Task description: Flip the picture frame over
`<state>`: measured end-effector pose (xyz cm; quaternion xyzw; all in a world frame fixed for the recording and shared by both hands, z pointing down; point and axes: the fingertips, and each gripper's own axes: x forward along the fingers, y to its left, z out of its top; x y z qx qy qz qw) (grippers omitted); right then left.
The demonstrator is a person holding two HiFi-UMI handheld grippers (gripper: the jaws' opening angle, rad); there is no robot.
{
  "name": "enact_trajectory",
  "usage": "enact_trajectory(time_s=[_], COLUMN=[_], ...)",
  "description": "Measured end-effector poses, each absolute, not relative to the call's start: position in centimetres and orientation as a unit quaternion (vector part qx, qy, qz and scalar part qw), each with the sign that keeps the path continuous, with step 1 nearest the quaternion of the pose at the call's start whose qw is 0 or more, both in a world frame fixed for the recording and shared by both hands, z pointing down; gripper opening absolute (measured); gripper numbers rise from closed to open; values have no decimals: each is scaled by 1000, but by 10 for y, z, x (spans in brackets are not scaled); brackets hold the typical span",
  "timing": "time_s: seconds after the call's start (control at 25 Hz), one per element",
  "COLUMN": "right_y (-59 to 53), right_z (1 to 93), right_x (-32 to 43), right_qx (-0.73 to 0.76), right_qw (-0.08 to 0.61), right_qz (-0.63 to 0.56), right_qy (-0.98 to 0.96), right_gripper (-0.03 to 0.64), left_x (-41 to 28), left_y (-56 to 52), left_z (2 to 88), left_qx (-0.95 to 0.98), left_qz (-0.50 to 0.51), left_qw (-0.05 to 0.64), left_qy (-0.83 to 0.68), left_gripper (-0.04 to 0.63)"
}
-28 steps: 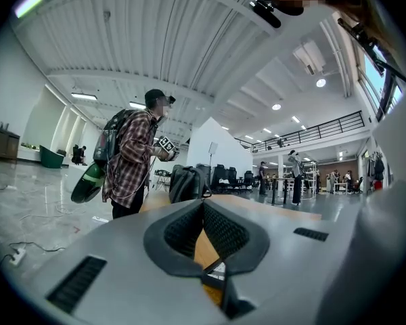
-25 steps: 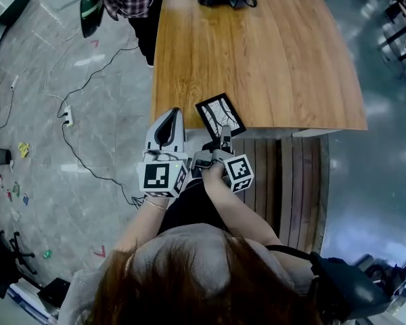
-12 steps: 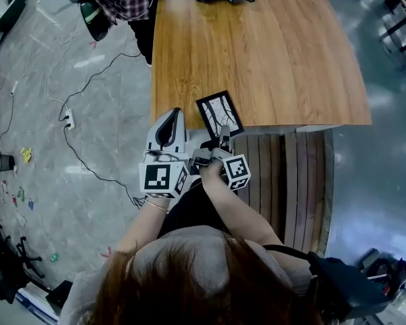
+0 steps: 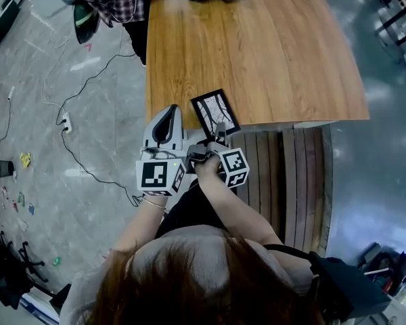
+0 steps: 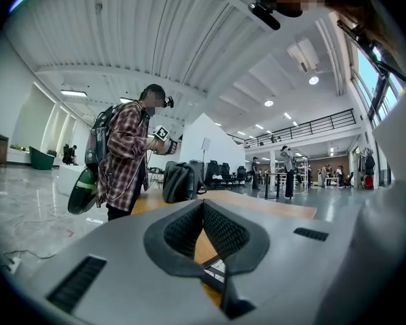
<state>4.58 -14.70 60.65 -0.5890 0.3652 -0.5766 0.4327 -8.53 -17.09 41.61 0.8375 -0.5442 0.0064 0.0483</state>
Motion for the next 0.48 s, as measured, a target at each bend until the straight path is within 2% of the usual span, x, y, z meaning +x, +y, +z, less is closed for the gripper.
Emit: enact_trajectory(time_s=[0.2, 0.28, 0.4, 0.48], right_y=[-156, -153, -154, -157], right_z=[592, 599, 600, 597], right_x=[21, 15, 14, 13], right_qx=[-562, -558, -551, -538], right_qw=[401, 382, 373, 372], right_qz=[-596, -609, -614, -623], right_qy=[410, 414, 426, 429], right_gripper=[71, 98, 103, 137], left_x=[-97, -101, -102, -102], left_y=[-178, -181, -184, -185], left_z=[411, 412, 412, 412], left_qx=[833, 829, 829, 829], left_qz=[16, 17, 17, 17], left_qw=[28, 31, 30, 31], left_qy=[-553, -558, -558, -558], left_gripper=[8, 8, 8, 8])
